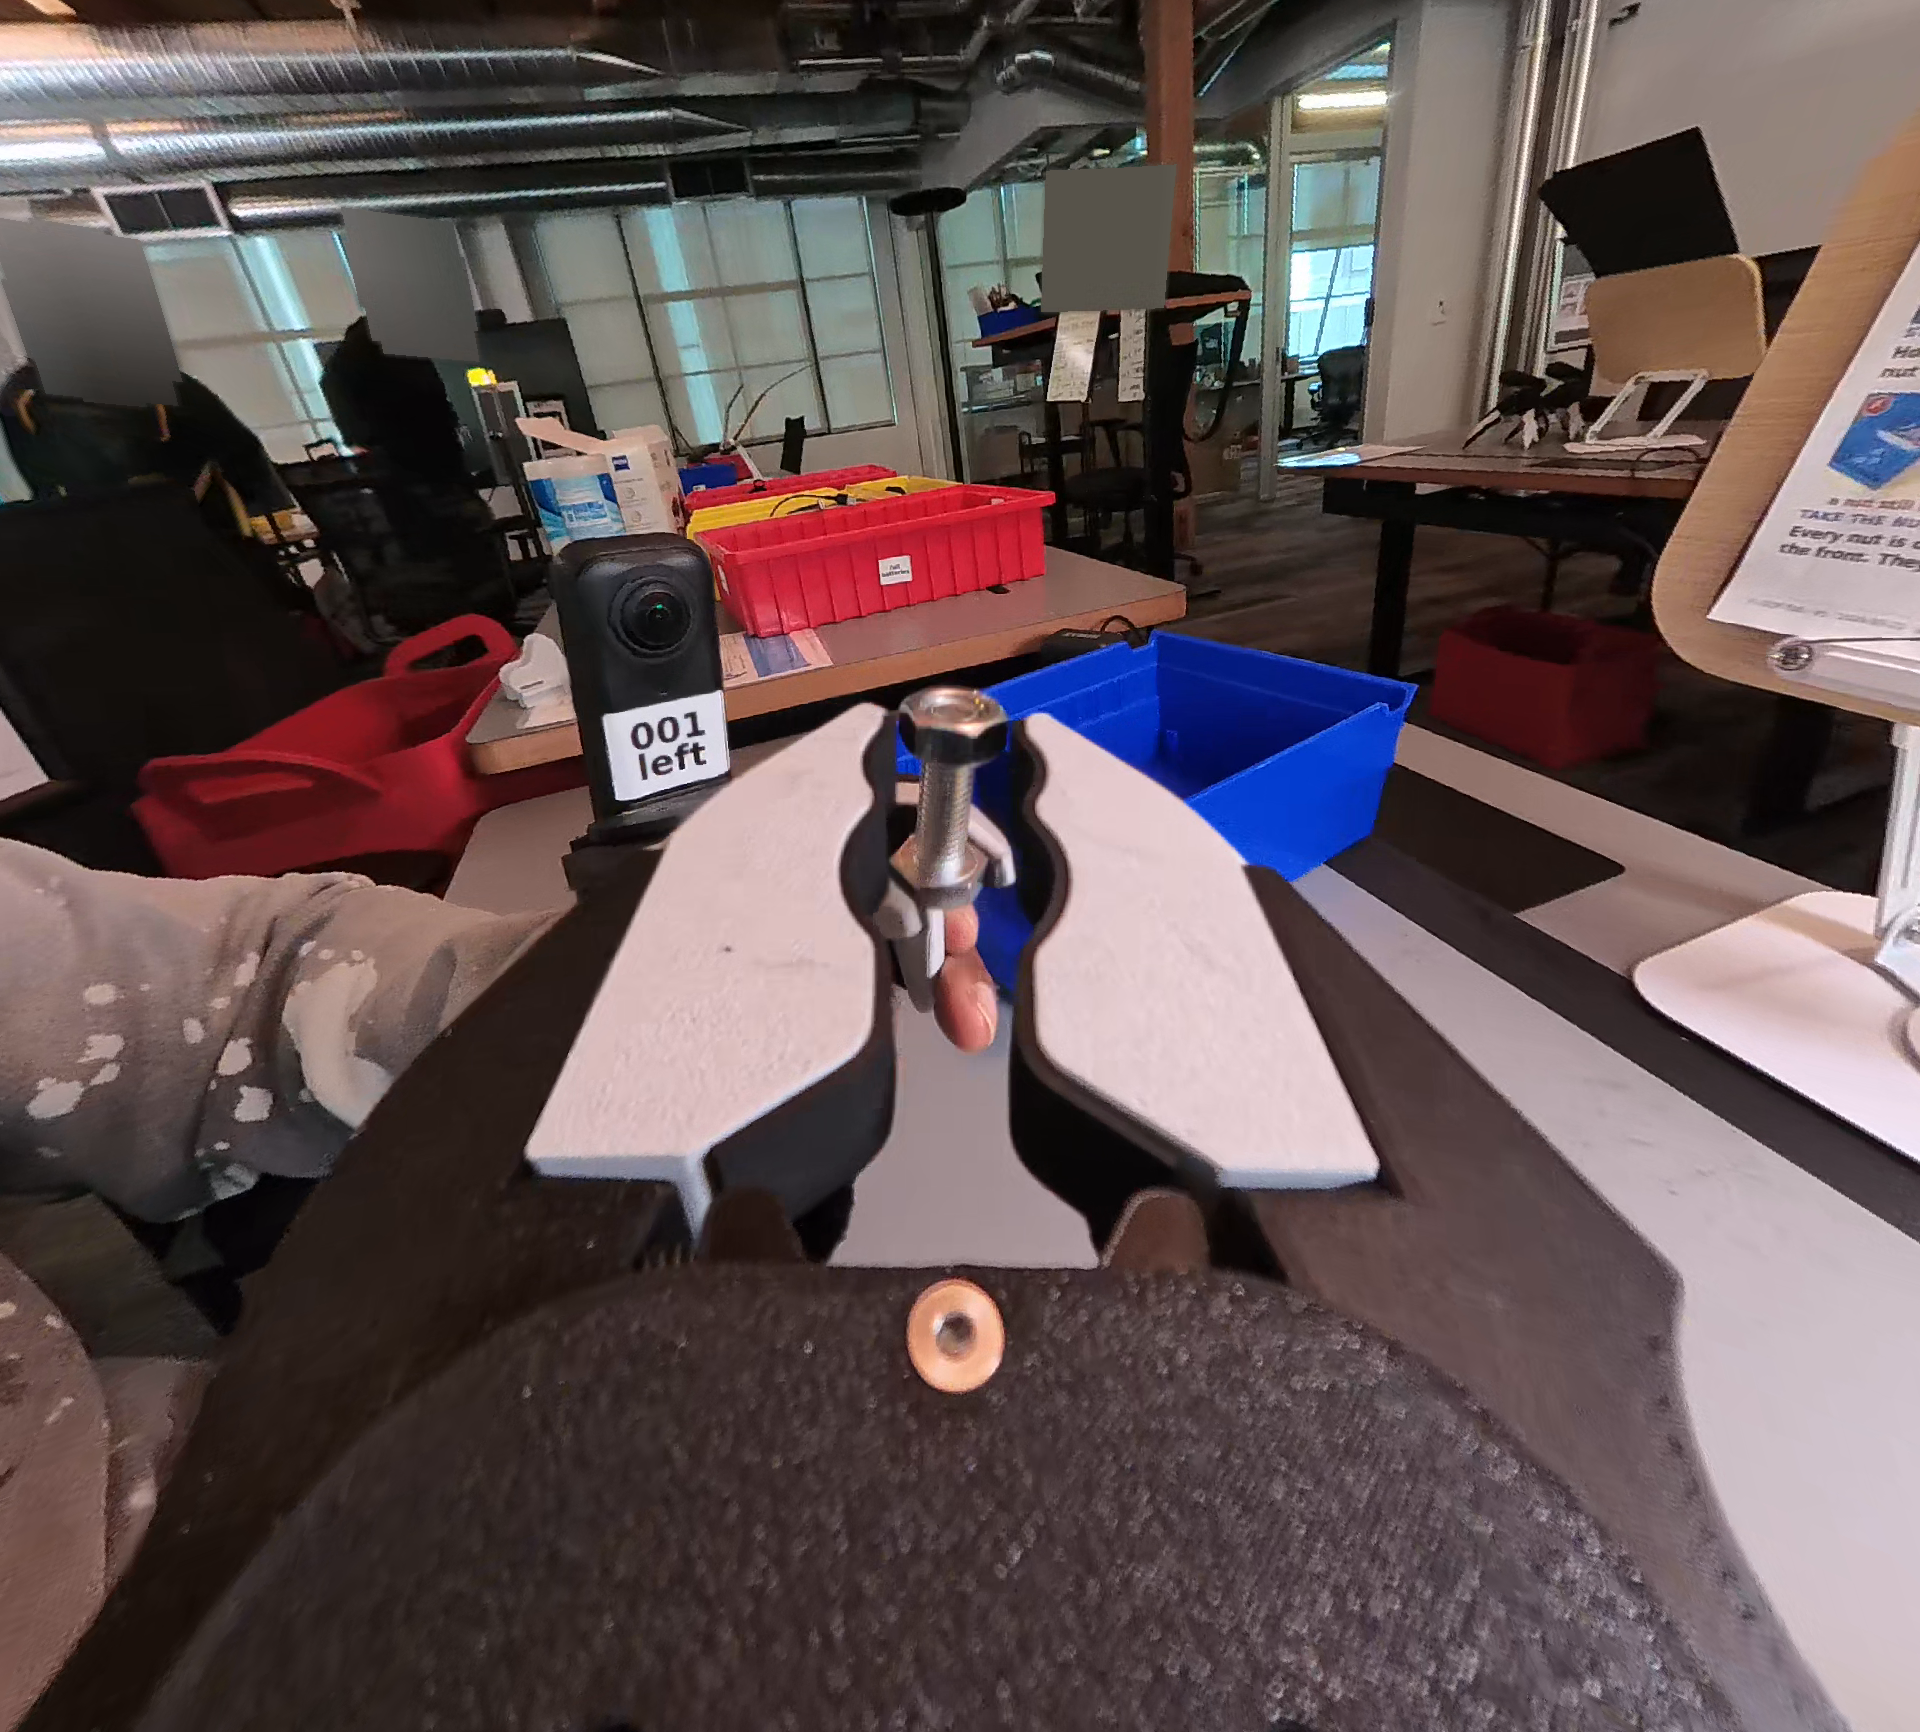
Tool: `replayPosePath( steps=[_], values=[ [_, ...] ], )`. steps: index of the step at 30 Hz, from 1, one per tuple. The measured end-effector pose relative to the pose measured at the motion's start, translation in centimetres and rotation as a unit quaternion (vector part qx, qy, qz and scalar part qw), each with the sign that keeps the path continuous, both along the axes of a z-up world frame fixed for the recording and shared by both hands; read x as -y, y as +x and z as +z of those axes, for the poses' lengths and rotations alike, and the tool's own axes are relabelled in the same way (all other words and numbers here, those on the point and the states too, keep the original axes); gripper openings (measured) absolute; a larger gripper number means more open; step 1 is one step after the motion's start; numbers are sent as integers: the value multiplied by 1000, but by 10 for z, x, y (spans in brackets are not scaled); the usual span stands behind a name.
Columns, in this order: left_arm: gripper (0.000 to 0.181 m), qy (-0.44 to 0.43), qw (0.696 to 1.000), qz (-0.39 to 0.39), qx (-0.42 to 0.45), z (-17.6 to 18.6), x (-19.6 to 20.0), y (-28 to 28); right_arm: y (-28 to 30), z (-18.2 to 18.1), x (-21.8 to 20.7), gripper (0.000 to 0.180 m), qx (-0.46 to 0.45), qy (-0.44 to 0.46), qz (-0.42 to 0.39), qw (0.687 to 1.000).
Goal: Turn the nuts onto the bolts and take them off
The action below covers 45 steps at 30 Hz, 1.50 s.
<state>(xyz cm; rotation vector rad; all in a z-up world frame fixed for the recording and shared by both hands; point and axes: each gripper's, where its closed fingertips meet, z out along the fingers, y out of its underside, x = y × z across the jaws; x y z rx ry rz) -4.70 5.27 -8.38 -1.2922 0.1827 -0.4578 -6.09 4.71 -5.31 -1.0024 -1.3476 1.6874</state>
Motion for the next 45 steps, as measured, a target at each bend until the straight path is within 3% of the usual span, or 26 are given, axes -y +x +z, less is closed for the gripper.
replayPosePath(
  steps=[15, 22, 23, 26, 29, 34, 37, 39, 40, 45],
  values=[
    [19, -40, 998, -53, -3, -15, -6, 12, 7, -13, 0, 19, 16, 50, 45, 998],
    [18, -4, 999, -44, -23, -5, 2, 13, 15, -4, 1, 22, -3, 33, 75, 997],
    [18, 5, 999, -40, -19, -2, 4, 11, 15, -2, -4, 26, -9, 31, 66, 997],
    [18, 21, 999, -30, -19, 5, 7, 6, 11, 6, -38, 6, -30, -4, -21, 999],
    [18, 17, 999, -23, -14, 4, 5, 3, 12, 7, -38, 15, -21, -29, -2, 999],
    [18, 7, 1000, -18, -15, -2, 2, 3, 12, 6, -5, 31, -12, 2, 39, 999],
    [18, 12, 1000, -18, -19, 0, 4, 5, 9, 4, -8, 33, -7, 16, 21, 1000],
    [18, 23, 999, -26, -15, 5, 7, 5, 7, 6, -28, 13, -7, -3, -23, 1000],
    [18, 24, 999, -23, -20, 6, 7, 6, 8, 7, -37, 11, -12, -10, -39, 999],
    [18, 17, 1000, -18, -19, 3, 5, 5, 12, 11, -18, 25, -18, 0, 1, 1000]
  ],
)
